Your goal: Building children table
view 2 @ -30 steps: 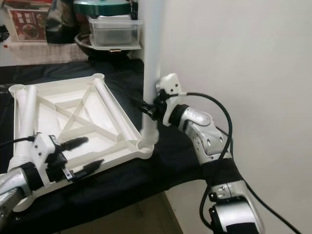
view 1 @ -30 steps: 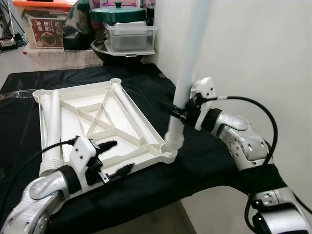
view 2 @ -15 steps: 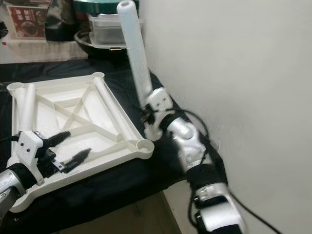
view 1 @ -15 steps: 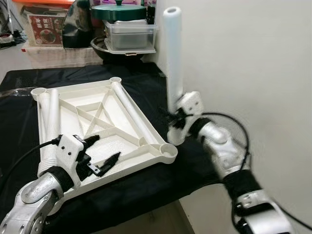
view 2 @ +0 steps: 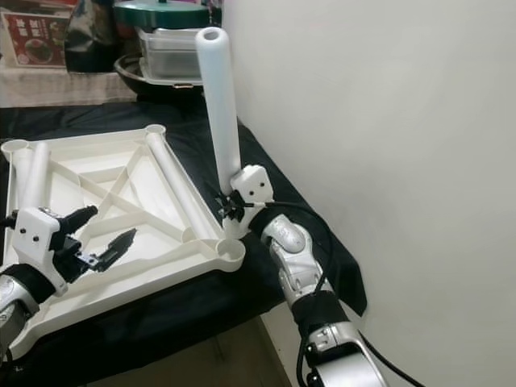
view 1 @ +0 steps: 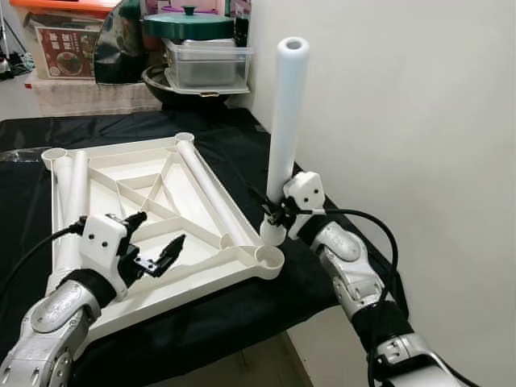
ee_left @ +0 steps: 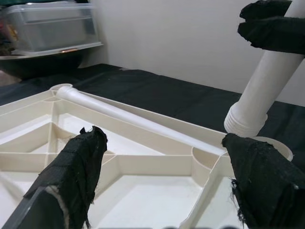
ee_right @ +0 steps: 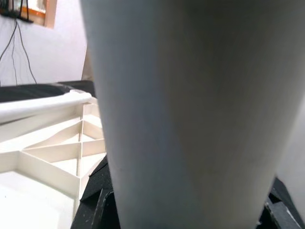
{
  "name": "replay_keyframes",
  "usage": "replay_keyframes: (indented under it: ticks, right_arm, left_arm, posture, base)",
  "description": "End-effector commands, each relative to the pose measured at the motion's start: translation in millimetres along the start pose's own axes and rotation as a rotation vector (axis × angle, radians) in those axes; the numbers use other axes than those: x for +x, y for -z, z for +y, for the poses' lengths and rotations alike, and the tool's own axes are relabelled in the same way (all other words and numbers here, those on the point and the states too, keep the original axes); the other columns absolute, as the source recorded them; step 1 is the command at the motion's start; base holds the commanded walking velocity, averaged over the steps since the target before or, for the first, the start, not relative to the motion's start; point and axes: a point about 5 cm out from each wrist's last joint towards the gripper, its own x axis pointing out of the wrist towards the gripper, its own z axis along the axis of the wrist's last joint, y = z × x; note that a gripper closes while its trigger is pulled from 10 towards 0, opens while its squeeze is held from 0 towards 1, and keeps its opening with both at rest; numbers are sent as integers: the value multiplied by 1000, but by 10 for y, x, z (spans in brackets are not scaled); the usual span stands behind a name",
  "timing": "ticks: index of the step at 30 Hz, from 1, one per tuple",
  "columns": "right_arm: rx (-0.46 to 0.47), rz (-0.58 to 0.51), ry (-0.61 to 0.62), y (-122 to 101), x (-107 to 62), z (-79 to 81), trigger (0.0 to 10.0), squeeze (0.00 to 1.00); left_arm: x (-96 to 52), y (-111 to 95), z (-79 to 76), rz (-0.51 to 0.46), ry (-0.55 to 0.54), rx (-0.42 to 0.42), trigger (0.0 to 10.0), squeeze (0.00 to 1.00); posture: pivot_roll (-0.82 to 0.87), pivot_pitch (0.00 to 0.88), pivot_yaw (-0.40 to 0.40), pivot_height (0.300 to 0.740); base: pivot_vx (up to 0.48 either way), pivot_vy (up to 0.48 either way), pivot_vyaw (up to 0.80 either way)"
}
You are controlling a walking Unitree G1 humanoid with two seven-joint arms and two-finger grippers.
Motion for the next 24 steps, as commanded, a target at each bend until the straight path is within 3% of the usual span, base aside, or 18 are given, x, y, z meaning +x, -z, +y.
replay_keyframes:
  ticks: [1,3,8,14,20,24]
  right_arm:
    - [110,95,-30,244,-78,133,0,0]
    - [147,80,-25,238,-78,167,0,0]
    - [124,73,-25,209,-78,136,0,0]
    - [69,80,-33,117,-74,-119,0,0]
    - [26,85,-15,58,-65,-264,0,0]
    - [-77,80,16,-164,-33,-603,0,0]
  left_arm:
    - [14,34,-15,11,-2,-2,10000,0]
    - [32,35,-6,11,-4,-10,10000,0]
    - [41,25,15,9,-8,-4,10000,0]
    - [13,28,42,14,-8,4,10000,0]
    - [11,26,42,10,-14,5,10000,0]
    - [-9,30,47,10,-16,7,10000,0]
  posture:
    - [134,0,-122,740]
    - [131,0,-117,740]
    - [126,0,-111,740]
    - [132,0,-123,740]
    - [132,0,-124,740]
    - [133,0,-123,740]
  base:
    - [0,0,0]
    - [0,0,0]
    - [0,0,0]
    - [0,0,0]
    - [0,0,0]
    - [0,0,0]
